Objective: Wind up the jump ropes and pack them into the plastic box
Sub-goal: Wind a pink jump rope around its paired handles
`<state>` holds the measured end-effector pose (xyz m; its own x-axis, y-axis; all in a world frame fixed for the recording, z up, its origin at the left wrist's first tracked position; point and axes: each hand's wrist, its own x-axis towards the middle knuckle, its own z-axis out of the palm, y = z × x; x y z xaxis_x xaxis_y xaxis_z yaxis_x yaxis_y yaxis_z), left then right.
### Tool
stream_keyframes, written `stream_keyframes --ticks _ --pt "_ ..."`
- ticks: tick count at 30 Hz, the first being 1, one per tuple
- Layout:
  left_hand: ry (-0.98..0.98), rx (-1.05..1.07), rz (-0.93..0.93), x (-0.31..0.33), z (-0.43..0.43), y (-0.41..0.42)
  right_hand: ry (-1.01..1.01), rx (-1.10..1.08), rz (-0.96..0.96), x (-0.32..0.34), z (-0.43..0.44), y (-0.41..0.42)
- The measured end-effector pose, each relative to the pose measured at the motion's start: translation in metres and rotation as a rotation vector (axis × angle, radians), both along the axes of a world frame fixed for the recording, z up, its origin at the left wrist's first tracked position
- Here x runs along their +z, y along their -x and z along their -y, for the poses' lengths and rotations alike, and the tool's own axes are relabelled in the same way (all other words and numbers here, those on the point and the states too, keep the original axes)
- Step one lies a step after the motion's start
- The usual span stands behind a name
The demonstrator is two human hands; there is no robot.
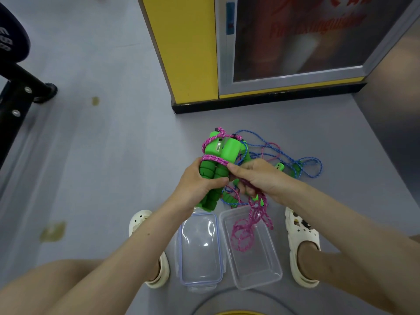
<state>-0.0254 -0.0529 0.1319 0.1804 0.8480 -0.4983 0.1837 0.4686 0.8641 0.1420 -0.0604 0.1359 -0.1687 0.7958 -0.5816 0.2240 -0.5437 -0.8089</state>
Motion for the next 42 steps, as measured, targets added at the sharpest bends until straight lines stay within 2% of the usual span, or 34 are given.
stream_keyframes --ticks 2,10,11,14,17,19,22,24,31,36,42 --pt "-0.028 0.020 -0.040 0.000 -0.002 0.001 0.012 0.030 0.028 0.000 -0.001 -0.001" --pt "-0.248 -0.035 -0.447 -0.009 -0.005 0.009 0.024 0.044 0.079 0.000 -0.002 -0.003" --pt "-0.233 0.001 -0.404 -0.008 -0.005 0.009 0.028 0.049 0.078 0.000 -0.003 -0.004" --pt "-0.058 0.175 -0.098 -0.001 -0.009 0.008 0.046 0.103 0.094 -0.002 -0.004 -0.008" --pt "0.018 0.241 0.031 0.003 -0.012 0.012 0.036 0.175 0.133 -0.009 -0.005 -0.015" --pt "0.050 0.273 0.077 0.003 -0.013 0.015 0.018 0.239 0.230 -0.017 -0.003 -0.020" --pt "0.080 0.276 0.086 0.002 -0.014 0.021 0.017 0.354 0.384 -0.024 0.002 -0.026" --pt "0.086 0.277 0.076 0.001 -0.014 0.025 0.046 0.395 0.419 -0.025 0.006 -0.030" --pt "0.079 0.381 0.033 0.001 -0.016 0.043 0.011 0.344 0.270 -0.010 0.009 -0.038" --pt "0.039 0.388 0.009 0.001 -0.014 0.051 0.061 0.460 0.268 -0.011 0.012 -0.044" --pt "0.038 0.446 -0.014 0.000 -0.020 0.061 -0.071 0.301 0.210 -0.013 0.018 -0.044"
